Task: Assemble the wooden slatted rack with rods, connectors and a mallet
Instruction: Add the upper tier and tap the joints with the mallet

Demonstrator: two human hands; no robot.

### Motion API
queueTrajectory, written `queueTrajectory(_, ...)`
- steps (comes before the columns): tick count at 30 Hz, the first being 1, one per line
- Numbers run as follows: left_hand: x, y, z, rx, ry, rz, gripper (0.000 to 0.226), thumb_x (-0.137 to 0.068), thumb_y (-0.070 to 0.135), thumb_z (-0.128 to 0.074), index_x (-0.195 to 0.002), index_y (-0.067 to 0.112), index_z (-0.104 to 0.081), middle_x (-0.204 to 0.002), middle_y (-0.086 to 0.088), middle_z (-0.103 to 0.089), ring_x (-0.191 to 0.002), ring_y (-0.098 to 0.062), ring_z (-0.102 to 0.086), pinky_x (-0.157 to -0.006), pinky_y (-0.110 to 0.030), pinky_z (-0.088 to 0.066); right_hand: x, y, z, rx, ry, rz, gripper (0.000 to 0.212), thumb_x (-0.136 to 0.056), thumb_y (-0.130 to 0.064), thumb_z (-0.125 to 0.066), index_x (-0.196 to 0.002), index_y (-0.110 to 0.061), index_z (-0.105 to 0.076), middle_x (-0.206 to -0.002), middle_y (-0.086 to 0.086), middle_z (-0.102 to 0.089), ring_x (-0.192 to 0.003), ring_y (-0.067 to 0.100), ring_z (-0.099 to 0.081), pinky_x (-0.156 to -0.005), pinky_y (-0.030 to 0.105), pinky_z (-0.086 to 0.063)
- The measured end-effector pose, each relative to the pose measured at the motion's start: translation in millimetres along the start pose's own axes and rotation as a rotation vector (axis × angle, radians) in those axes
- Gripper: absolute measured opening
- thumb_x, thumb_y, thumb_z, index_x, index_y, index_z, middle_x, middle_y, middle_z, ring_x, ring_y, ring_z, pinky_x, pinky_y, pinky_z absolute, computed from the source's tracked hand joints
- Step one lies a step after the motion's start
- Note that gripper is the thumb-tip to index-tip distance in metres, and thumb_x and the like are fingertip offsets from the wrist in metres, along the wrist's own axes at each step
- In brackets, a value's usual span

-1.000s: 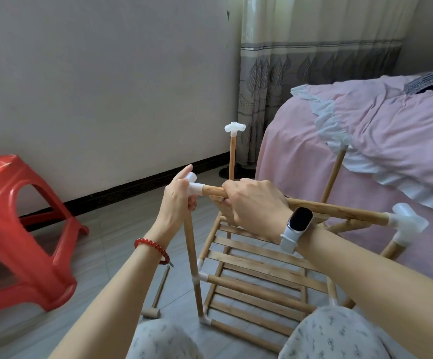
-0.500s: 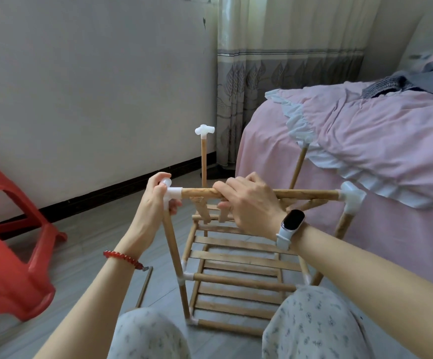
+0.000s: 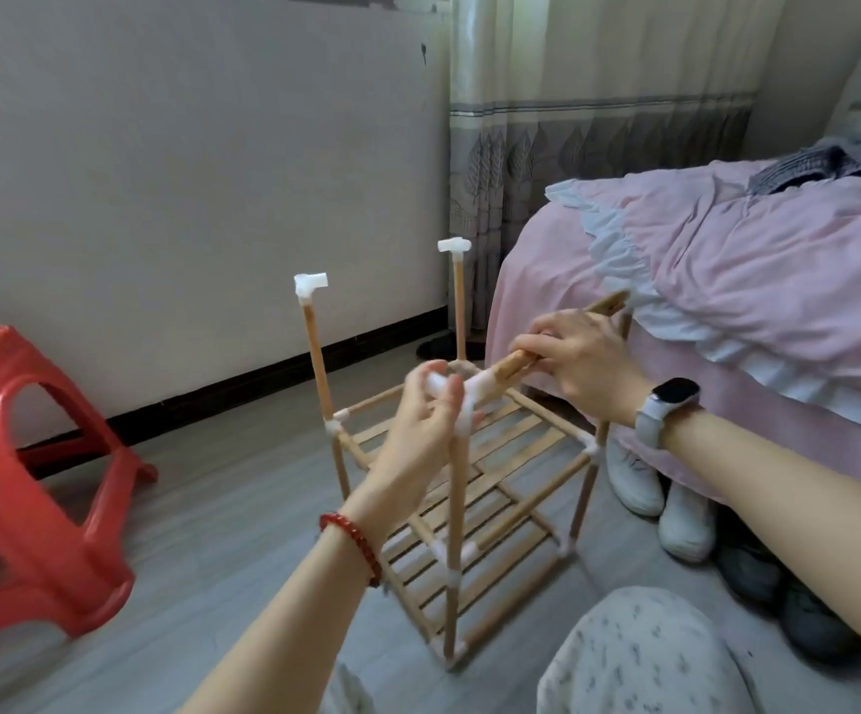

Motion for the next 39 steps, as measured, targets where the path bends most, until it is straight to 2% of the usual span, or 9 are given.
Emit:
queueTrajectory(4,-21.0,-9.8,-57.1,-0.152,-0.042,-0.053,0.046,-0.089,0.058,-0.046,-0.119,0.024,-0.045,-0.108,-0.004,-0.055,-0.091,-0.02,-0.06,-0.085,-0.045,-0.054,18.6,59.4,1.2,-0.345,-0.051,-0.385,0.036,-0.091,0.0,-0.045,-0.119,-0.011,-0.065,-0.128,0.012,-0.05,-0.119,0.026,-0.046,-0.105,0.032,-0.033)
queueTrajectory(6,-33.7,-12.4,-82.3,-0.276,-0.022,-0.124,0.055,-0.088,0.061,-0.042,-0.121,0.018,-0.051,-0.116,-0.007,-0.056,-0.103,-0.021,-0.058,-0.092,-0.04,-0.05,28.6,78.5,4.6,-0.638,-0.131,-0.581,0.037,-0.095,0.008,-0.038,-0.125,-0.002,-0.058,-0.127,0.005,-0.049,-0.107,0.009,-0.047,-0.093,0.017,-0.038)
queueTrajectory(10,-49.1,-2.4,-132.1,-0.508,-0.022,-0.25,0.039,-0.1,0.033,-0.039,-0.131,0.012,-0.05,-0.113,-0.007,-0.046,-0.104,-0.017,-0.044,-0.083,-0.016,-0.034,39.6,95.1,37.2,-0.728,-0.198,-0.782,0.033,-0.1,-0.007,-0.038,-0.128,-0.002,-0.055,-0.096,0.013,-0.052,-0.086,0.021,-0.047,-0.076,0.033,-0.047)
queueTrajectory(14,-53.5,5.9,-136.4,-0.612,-0.092,-0.293,0.042,-0.097,0.037,-0.047,-0.136,0.022,-0.048,-0.108,-0.001,-0.04,-0.109,-0.019,-0.044,-0.092,-0.027,-0.037,26.8,86.2,70.6,-0.362,-0.272,-0.679,0.031,-0.098,-0.011,-0.039,-0.116,0.002,-0.062,-0.106,0.027,-0.06,-0.084,0.028,-0.054,-0.072,0.033,-0.042)
queueTrajectory(17,-52.4,10.7,-74.8,-0.649,0.052,-0.376,0.029,-0.093,0.033,-0.055,-0.117,0.018,-0.063,-0.103,0.005,-0.048,-0.101,-0.011,-0.049,-0.084,-0.019,-0.04,10.4,61.9,74.2,-0.166,-0.258,-0.579,0.033,-0.098,-0.016,-0.038,-0.121,-0.013,-0.062,-0.134,0.011,-0.053,-0.126,0.024,-0.044,-0.102,0.032,-0.032)
queueTrajectory(19,-42.3,16.4,-19.6,-0.64,0.216,-0.433,0.016,-0.092,0.023,-0.057,-0.101,0.013,-0.066,-0.091,0.007,-0.05,-0.084,-0.005,-0.052,-0.073,-0.011,-0.041,-3.0,31.0,53.6,-0.182,-0.272,-0.469,0.033,-0.098,-0.017,-0.038,-0.122,-0.015,-0.06,-0.129,0.004,-0.058,-0.125,0.02,-0.046,-0.106,0.031,-0.033)
queueTrajectory(25,-21.9,4.3,120.0,-0.544,0.67,-0.246,0.017,-0.092,0.022,-0.057,-0.105,0.011,-0.053,-0.102,-0.003,-0.048,-0.076,-0.006,-0.047,-0.077,-0.027,-0.045,26.1,-35.6,-126.9,0.018,-0.833,-0.241,0.032,-0.097,-0.029,-0.041,-0.125,-0.018,-0.054,-0.119,0.007,-0.06,-0.104,0.027,-0.059,-0.085,0.041,-0.051)
queueTrajectory(30,-57.1,-9.4,135.9,-0.379,0.451,-0.109,0.062,-0.095,0.037,-0.052,-0.147,0.027,-0.021,-0.146,-0.001,-0.026,-0.125,-0.013,-0.037,-0.094,-0.027,-0.036,53.6,-39.5,-202.4,0.397,-0.965,-0.069,0.034,-0.1,-0.018,-0.033,-0.13,-0.015,-0.05,-0.135,0.012,-0.046,-0.121,0.032,-0.046,-0.093,0.044,-0.039)
queueTrajectory(39,-100.3,-14.5,135.0,-0.25,0.337,-0.152,0.026,-0.103,0.024,-0.032,-0.124,0.017,-0.046,-0.105,0.009,-0.049,-0.084,-0.013,-0.056,-0.08,-0.031,-0.049,22.3,-27.0,-201.0,0.282,-0.753,-0.116,0.033,-0.095,-0.011,-0.041,-0.126,-0.017,-0.049,-0.124,0.008,-0.047,-0.11,0.03,-0.053,-0.08,0.04,-0.041)
Point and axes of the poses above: each hand's wrist, its own x-axis away from the middle knuckle, its own z-axis out of the back of the hand, y = z × x, the point moved 8 cm from there along -x, towards the middle knuckle
